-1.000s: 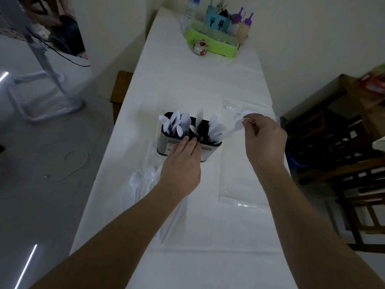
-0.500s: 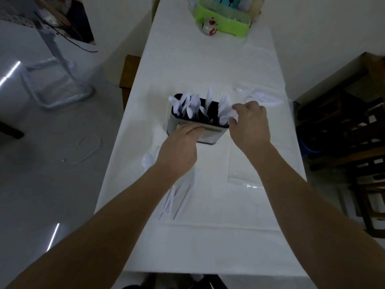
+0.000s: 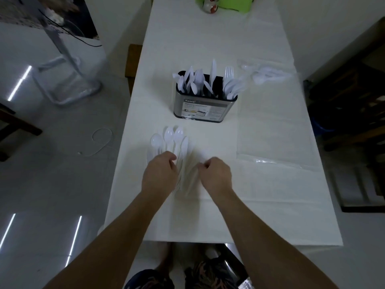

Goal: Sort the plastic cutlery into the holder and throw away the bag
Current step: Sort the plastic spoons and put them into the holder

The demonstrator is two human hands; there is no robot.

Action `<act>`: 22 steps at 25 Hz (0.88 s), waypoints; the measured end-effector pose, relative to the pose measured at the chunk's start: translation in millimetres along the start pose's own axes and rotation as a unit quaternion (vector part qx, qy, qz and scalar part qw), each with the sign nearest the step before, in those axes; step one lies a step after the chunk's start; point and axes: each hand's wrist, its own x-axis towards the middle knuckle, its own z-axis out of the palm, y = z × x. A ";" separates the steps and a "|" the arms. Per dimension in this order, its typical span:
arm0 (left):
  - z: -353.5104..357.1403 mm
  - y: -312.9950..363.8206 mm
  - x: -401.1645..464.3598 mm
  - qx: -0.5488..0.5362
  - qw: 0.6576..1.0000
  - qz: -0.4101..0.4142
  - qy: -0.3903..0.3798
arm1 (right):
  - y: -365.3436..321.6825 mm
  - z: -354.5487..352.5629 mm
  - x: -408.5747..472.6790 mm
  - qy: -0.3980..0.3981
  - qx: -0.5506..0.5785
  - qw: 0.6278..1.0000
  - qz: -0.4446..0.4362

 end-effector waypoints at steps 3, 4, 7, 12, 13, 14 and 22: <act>10.4 -6.5 -14.1 -0.010 0.999 -0.021 -0.023 | 1.2 18.7 -6.7 -0.016 -0.002 0.999 0.044; 12.9 -7.2 -16.5 -0.016 0.999 -0.029 -0.029 | -0.7 20.0 -5.8 -0.010 -0.009 0.999 0.046; 16.1 -6.5 -18.7 -0.039 0.997 -0.051 -0.044 | -5.1 17.0 -0.8 -0.027 0.007 0.997 0.066; 23.7 0.9 -12.1 -0.037 0.996 -0.062 -0.051 | 2.4 8.0 -4.8 -0.050 0.118 0.988 0.090; 24.4 6.2 -11.2 -0.065 0.993 -0.076 -0.065 | 3.1 6.8 -7.7 -0.044 0.134 0.987 0.072; 24.6 11.6 -9.7 -0.100 0.987 -0.093 -0.086 | 2.8 6.8 -11.0 -0.043 0.146 0.987 0.048; 1.8 -4.1 12.3 -0.282 0.933 -0.220 -0.043 | -11.3 27.5 -17.4 -0.046 0.118 0.991 -0.048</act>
